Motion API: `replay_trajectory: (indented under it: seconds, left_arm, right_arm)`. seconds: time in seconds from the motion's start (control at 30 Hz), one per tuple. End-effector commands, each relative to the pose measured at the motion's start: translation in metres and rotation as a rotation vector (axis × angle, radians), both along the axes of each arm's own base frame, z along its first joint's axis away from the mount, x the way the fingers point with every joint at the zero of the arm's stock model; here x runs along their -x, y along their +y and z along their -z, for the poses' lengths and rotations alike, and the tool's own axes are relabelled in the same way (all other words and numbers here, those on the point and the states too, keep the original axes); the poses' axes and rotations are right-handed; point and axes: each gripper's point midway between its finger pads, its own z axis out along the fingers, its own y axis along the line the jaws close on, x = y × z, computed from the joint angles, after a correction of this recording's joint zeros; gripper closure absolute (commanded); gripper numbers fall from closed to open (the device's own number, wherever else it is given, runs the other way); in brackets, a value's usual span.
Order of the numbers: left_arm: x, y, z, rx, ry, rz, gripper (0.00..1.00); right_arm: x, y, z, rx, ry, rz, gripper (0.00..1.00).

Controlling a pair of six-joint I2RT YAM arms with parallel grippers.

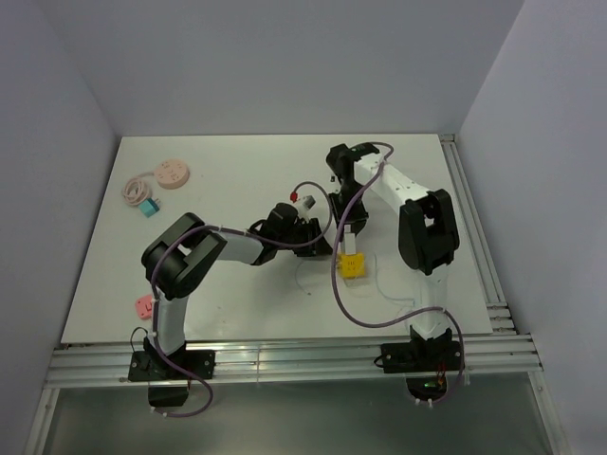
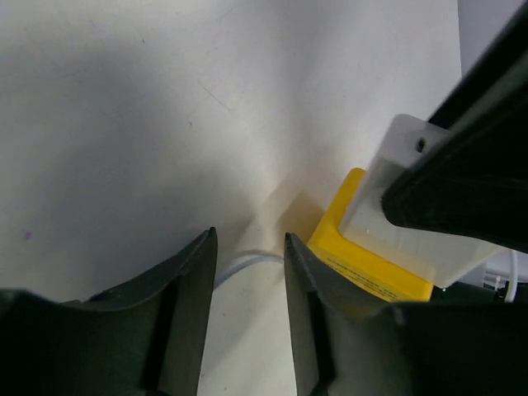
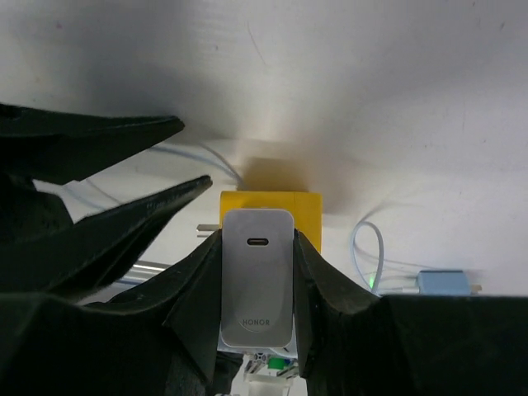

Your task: Insert the plug

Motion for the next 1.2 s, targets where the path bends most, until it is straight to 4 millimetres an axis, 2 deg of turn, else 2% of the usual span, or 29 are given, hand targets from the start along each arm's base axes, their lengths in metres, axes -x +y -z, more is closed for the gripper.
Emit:
replay_trajectory:
  seconds: [0.0,0.1,0.13,0.23,0.33,0.47,0.5,0.53,0.57,0.6,0.63,0.67,0.7,0.73,0.8,0.83,0.87,0.9,0.93,0.97,1.0,1.03,1.1,1.17]
  left_arm:
    - [-0.017,0.008,-0.024,-0.001,-0.079,-0.057,0.54]
    - [-0.022,0.019,-0.023,0.002,-0.076,-0.077,0.50]
    - [-0.023,0.022,-0.025,0.004,-0.079,-0.080,0.50]
    - [-0.026,0.029,-0.031,0.001,-0.091,-0.094,0.48]
    - [-0.023,0.032,-0.038,0.006,-0.102,-0.095,0.47]
    - [-0.019,0.037,-0.048,0.012,-0.124,-0.096,0.46]
    - [-0.019,0.040,-0.048,-0.003,-0.129,-0.100,0.46]
    - [-0.019,0.043,-0.055,-0.003,-0.144,-0.107,0.46]
    - [-0.018,0.045,-0.057,-0.008,-0.145,-0.110,0.45]
    - [-0.017,0.049,-0.057,-0.023,-0.148,-0.121,0.45]
    - [-0.015,0.052,-0.065,-0.017,-0.160,-0.129,0.44]
    - [-0.014,0.055,-0.070,-0.016,-0.165,-0.136,0.44]
    - [-0.013,0.058,-0.072,-0.021,-0.162,-0.149,0.43]
    - [-0.010,0.064,-0.078,-0.027,-0.164,-0.172,0.42]
    - [-0.006,0.070,-0.086,-0.021,-0.165,-0.189,0.39]
    - [-0.002,0.074,-0.095,-0.007,-0.179,-0.192,0.38]
    - [0.001,0.077,-0.096,-0.015,-0.171,-0.196,0.37]
    - [0.003,0.079,-0.100,-0.013,-0.172,-0.199,0.37]
    - [0.007,0.082,-0.108,0.001,-0.180,-0.202,0.36]
    - [0.010,0.083,-0.112,0.013,-0.177,-0.205,0.35]
    - [0.013,0.085,-0.122,0.037,-0.190,-0.209,0.35]
    - [0.017,0.087,-0.120,0.043,-0.180,-0.206,0.34]
    - [0.026,0.090,-0.121,0.053,-0.170,-0.192,0.31]
    - [0.032,0.092,-0.120,0.056,-0.165,-0.185,0.31]
  right_arm:
    - [-0.025,0.002,0.000,-0.007,-0.079,-0.017,0.62]
    - [-0.035,0.006,0.000,-0.028,-0.111,-0.017,0.55]
    - [-0.041,0.008,-0.001,-0.037,-0.135,-0.015,0.48]
    - [-0.052,0.014,-0.005,-0.068,-0.175,-0.014,0.35]
    - [-0.064,0.017,-0.009,-0.067,-0.212,-0.012,0.30]
    - [-0.081,0.015,-0.032,-0.038,-0.313,-0.001,0.28]
    - [-0.082,0.013,-0.037,-0.032,-0.337,0.011,0.28]
    - [-0.084,0.010,-0.056,-0.038,-0.400,0.031,0.28]
    - [-0.080,-0.005,-0.054,0.037,-0.421,0.080,0.28]
    - [-0.076,-0.015,-0.073,0.048,-0.477,0.116,0.28]
    - [-0.073,-0.025,-0.078,0.074,-0.508,0.152,0.28]
    - [-0.061,-0.043,-0.068,0.138,-0.498,0.227,0.28]
    - [-0.053,-0.061,-0.085,0.139,-0.547,0.303,0.28]
    - [-0.035,-0.075,-0.068,0.164,-0.512,0.379,0.31]
    - [-0.017,-0.101,-0.068,0.160,-0.518,0.489,0.32]
    - [-0.008,-0.110,-0.084,0.118,-0.580,0.547,0.32]
    - [0.012,-0.117,-0.067,0.121,-0.538,0.599,0.33]
    - [0.023,-0.121,-0.076,0.072,-0.568,0.644,0.34]
    - [0.029,-0.132,-0.074,0.068,-0.571,0.700,0.35]
    - [0.041,-0.136,-0.062,0.073,-0.540,0.745,0.35]
    - [0.048,-0.142,-0.063,0.072,-0.553,0.773,0.35]
    - [0.062,-0.152,-0.051,0.110,-0.509,0.814,0.36]
    - [0.078,-0.160,-0.039,0.152,-0.459,0.847,0.38]
    - [0.097,-0.173,-0.017,0.193,-0.384,0.899,0.39]
